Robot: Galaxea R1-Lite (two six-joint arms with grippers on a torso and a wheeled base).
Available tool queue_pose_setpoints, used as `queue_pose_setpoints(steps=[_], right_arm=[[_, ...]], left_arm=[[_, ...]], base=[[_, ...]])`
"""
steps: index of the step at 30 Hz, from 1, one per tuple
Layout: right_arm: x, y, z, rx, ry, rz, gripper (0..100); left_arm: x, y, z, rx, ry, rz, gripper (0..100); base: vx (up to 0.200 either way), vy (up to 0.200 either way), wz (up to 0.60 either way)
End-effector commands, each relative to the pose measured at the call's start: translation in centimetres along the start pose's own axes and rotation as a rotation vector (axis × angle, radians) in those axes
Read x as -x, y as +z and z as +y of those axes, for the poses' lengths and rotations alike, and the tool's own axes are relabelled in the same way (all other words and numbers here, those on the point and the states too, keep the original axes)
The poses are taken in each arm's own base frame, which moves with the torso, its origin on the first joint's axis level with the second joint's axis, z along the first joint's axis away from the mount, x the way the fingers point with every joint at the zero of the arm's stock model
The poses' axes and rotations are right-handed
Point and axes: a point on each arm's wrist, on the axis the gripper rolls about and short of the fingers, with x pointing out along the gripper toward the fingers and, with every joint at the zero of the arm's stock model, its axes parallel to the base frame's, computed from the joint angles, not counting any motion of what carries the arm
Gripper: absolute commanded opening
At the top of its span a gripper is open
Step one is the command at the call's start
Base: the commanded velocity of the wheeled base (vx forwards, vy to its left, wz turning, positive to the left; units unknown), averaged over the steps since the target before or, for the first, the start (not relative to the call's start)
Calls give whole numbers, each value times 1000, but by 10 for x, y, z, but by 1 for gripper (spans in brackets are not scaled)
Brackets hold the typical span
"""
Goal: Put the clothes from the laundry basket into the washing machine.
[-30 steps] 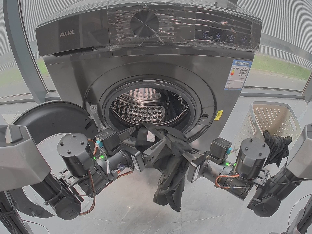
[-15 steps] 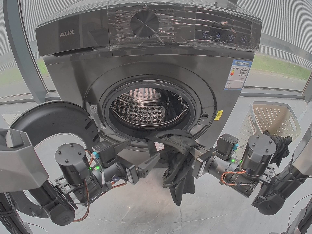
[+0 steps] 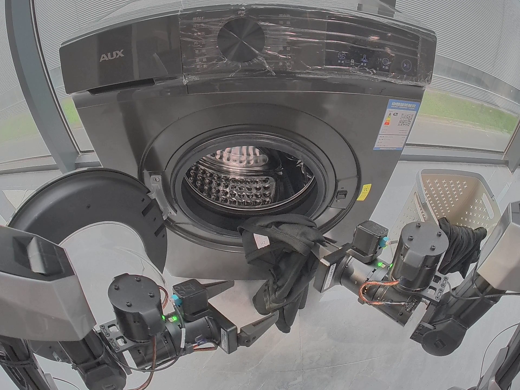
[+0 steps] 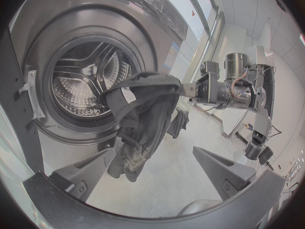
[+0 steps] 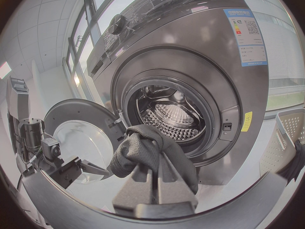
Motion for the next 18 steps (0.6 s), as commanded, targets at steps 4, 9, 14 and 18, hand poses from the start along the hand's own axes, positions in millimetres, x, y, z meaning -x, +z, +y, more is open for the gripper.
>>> queue_pose_setpoints(steps=[4, 9, 14, 18], right_arm=[[-1, -3, 2, 0, 6, 9, 0], [0, -4, 5, 1, 15, 14, 0], [1, -5, 5, 1, 16, 17, 0], [2, -5, 6, 0, 18, 20, 0]], left_arm=[[-25, -21, 3, 0, 5, 65, 100], [-44, -24, 7, 0, 15, 47, 100], [-55, -28, 10, 0, 19, 43, 100], [-64, -31, 15, -5, 35, 38, 100]], base=[[0, 0, 0], [0, 0, 0], [0, 0, 0], [0, 0, 0]])
